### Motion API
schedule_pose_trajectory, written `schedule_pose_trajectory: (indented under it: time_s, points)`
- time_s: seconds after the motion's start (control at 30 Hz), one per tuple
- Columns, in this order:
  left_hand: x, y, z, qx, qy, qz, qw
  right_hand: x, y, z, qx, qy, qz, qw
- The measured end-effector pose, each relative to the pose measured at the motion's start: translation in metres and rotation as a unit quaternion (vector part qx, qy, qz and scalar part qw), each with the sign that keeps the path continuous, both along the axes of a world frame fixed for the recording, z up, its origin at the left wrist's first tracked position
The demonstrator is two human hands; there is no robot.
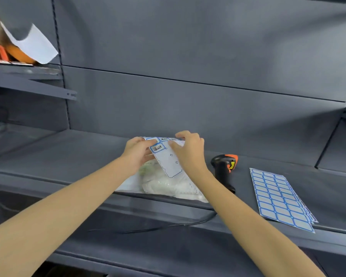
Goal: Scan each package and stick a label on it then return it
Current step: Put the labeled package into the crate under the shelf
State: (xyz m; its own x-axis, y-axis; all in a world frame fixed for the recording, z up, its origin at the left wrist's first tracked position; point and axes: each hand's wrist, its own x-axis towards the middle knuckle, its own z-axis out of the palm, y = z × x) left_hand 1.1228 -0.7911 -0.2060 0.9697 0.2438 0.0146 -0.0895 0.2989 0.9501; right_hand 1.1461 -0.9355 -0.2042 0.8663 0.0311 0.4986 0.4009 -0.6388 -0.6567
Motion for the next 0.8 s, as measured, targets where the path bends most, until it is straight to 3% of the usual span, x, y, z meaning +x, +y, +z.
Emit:
schedule_pose_trajectory:
  time_s: [0.33,0.8]
  points:
    - [0.001,-0.006,-0.004,-0.083,-0.029,-0.04,0.995,-0.012,0.022,-0.019,-0.016,-0.041,-0.01,0.999]
    - [0.001,-0.012,-0.005,-0.085,-0.034,-0.035,0.995,-0.011,0.023,-0.018,0.048,-0.012,-0.014,0.999]
